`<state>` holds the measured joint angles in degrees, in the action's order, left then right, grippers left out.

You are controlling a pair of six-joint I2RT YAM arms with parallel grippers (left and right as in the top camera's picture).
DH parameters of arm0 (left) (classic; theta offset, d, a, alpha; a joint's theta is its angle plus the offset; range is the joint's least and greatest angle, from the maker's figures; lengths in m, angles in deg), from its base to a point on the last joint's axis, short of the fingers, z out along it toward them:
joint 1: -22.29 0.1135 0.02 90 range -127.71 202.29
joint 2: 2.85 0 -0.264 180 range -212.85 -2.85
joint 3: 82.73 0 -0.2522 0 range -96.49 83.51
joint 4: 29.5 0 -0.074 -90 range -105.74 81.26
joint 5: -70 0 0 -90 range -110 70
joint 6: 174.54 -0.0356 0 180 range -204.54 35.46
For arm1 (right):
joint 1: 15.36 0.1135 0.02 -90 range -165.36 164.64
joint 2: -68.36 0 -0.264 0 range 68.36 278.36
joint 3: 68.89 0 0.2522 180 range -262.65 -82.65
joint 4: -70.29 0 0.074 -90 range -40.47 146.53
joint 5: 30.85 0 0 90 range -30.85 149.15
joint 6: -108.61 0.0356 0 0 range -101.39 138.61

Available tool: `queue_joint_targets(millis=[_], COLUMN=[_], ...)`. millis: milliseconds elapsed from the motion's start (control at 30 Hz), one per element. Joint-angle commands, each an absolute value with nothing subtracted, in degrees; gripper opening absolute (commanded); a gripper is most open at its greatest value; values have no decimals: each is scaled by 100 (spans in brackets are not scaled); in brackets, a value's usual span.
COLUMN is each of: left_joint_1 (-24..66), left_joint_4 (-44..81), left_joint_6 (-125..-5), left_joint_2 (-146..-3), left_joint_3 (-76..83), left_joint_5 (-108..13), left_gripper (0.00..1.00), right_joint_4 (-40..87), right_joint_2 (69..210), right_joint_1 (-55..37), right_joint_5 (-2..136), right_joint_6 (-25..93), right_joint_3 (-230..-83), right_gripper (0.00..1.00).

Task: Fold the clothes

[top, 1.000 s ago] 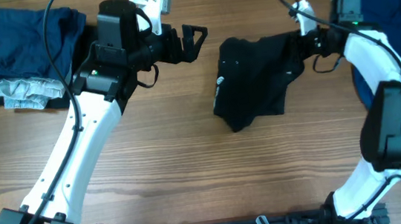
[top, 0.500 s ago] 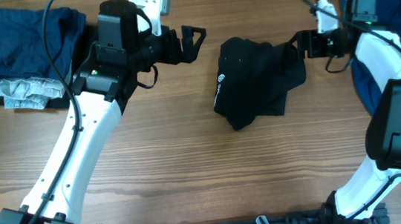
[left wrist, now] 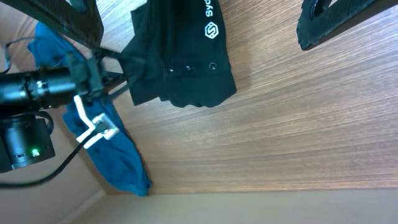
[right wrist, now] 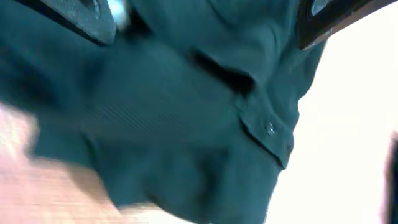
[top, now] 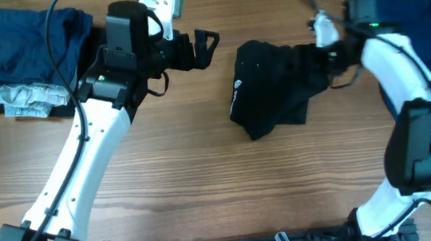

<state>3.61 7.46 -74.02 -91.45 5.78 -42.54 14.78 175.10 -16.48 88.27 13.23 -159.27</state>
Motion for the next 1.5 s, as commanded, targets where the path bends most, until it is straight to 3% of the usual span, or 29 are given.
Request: queue_joint_targets(millis=[0,267,600,733,800,867,933,1133,1467], left_joint_1=[378,378,378,378,378,378,378,378,378], left_joint_4=[746,676,681,679,679,679,676,679,685], left_joint_6=[-7539,-7537,-7537,-7537,-7537,-7537,-7537,-7537,-7539], left_joint_2=[-9191,-9191,-9191,-9191,-9191,-9191,-9191,-9191,-9191], left_joint_3=[591,591,591,591,591,591,591,591,591], left_joint_5=[-4151,-4151,-4151,-4149,-4149,-4132,-4132,-4132,-4040], left_gripper=[100,100,100,100,100,100,100,100,100], right_joint_4=[1805,1502,953,835,717,605,590,284,-566], right_joint_2=[17483,17693,17964,17964,17964,17964,17962,17859,17324], right_joint_1=[-1408,-1406,-1404,-1404,-1401,-1404,-1425,-1458,-1620], right_joint_5=[8095,8102,8609,8622,8622,8622,8622,8624,8340], right_joint_6=[315,-465,-905,-905,-815,-774,-645,-83,2772], right_joint_3=[-15802,-15800,-15793,-15793,-15793,-15793,-15795,-16049,-16040], right_gripper=[91,70,73,66,51,23,4,4,4])
